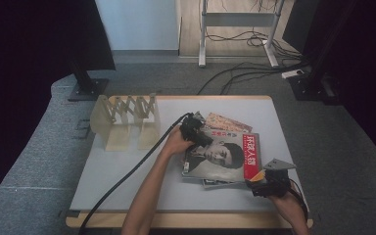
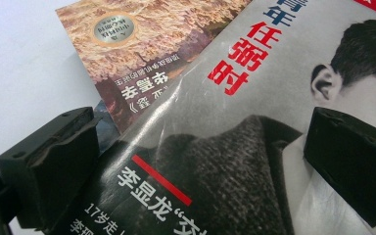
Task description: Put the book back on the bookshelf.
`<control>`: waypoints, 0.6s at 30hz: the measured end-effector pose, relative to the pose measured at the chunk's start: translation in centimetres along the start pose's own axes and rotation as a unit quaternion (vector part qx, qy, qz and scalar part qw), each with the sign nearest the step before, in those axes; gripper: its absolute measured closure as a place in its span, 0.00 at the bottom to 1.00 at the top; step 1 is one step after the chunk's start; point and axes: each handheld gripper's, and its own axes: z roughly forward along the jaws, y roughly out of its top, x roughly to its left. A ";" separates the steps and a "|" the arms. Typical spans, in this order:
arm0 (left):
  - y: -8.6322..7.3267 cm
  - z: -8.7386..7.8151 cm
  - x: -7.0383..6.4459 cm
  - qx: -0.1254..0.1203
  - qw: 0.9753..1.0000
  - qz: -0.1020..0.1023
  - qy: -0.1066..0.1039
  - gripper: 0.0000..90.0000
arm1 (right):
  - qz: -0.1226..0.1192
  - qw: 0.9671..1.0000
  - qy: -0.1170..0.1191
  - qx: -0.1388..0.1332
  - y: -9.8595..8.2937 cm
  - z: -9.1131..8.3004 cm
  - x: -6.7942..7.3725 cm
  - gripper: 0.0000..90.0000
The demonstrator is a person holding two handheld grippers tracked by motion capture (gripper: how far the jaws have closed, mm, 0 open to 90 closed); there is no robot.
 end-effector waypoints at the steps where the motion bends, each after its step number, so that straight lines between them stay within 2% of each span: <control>1: 0.0 0.0 -0.1 0.000 1.000 -0.001 0.001 0.00 | -0.001 1.000 0.001 0.001 -0.1 0.1 0.0 0.00; 10: -0.2 -0.3 -0.4 0.010 1.000 -0.003 -0.001 0.00 | 0.003 1.000 -0.004 0.006 -0.4 0.5 -0.3 0.00; 18: -0.8 -0.7 -0.7 0.007 1.000 -0.012 0.005 0.00 | 0.005 1.000 -0.016 0.005 -0.5 0.4 -0.9 0.00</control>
